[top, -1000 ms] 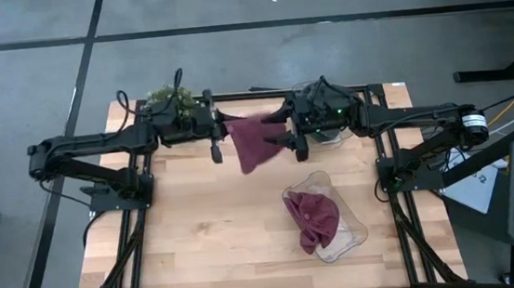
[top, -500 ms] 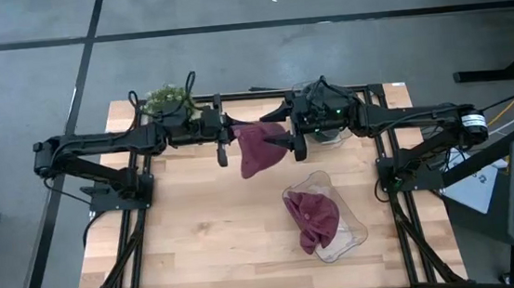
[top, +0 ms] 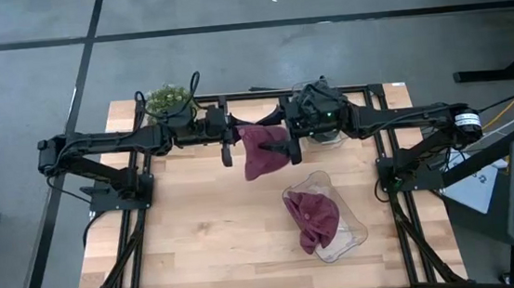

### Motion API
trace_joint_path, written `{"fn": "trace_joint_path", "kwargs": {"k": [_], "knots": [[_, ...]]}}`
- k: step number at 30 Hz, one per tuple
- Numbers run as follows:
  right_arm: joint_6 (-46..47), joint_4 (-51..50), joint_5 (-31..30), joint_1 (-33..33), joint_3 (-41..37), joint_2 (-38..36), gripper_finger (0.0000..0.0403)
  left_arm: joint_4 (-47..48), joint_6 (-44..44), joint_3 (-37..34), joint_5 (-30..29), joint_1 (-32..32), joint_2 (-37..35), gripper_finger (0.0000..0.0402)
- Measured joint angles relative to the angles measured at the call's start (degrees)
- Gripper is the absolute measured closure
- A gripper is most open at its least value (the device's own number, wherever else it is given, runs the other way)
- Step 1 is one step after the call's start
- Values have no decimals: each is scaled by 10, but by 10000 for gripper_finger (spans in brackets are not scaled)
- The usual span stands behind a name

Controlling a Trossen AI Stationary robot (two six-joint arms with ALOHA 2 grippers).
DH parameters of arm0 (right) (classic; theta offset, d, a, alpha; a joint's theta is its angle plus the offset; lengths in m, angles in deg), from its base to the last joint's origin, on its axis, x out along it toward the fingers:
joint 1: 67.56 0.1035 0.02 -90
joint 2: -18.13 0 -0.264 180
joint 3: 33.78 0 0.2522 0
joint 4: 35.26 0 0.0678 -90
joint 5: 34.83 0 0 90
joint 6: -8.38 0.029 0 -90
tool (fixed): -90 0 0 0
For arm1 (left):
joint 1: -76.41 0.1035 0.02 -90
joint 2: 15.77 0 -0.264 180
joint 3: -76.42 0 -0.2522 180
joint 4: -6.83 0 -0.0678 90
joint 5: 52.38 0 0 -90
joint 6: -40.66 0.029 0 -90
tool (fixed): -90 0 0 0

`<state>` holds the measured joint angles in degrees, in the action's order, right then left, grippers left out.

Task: Pick & Place hat
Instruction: Put the red cap into the bottom transparent bin

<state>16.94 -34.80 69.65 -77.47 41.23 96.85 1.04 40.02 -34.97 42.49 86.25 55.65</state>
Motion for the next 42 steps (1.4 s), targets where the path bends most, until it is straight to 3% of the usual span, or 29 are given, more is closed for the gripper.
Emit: {"fn": "trace_joint_path", "kwargs": {"k": [5, 13, 15, 22, 33, 42], "knots": [[4, 0, 16, 0, 0, 0, 131, 0, -31, 0, -1, 0, 0, 399], [21, 0, 19, 0, 0, 0, 350, 0, -78, 0, -1, 0, 0, 398], [20, 1, 27, 0, 0, 0, 386, 0, -93, 0, 4, 0, 0, 398], [29, -3, 59, -2, 0, -4, 392, 0, -129, 0, 28, 0, 0, 381], [1, -117, 67, -23, 0, -93, 393, 22, -168, 1, 37, 16, -41, 294], [-7, -330, 77, 8, -1, -211, 393, 48, -168, 1, 38, 14, -61, 272]]}}
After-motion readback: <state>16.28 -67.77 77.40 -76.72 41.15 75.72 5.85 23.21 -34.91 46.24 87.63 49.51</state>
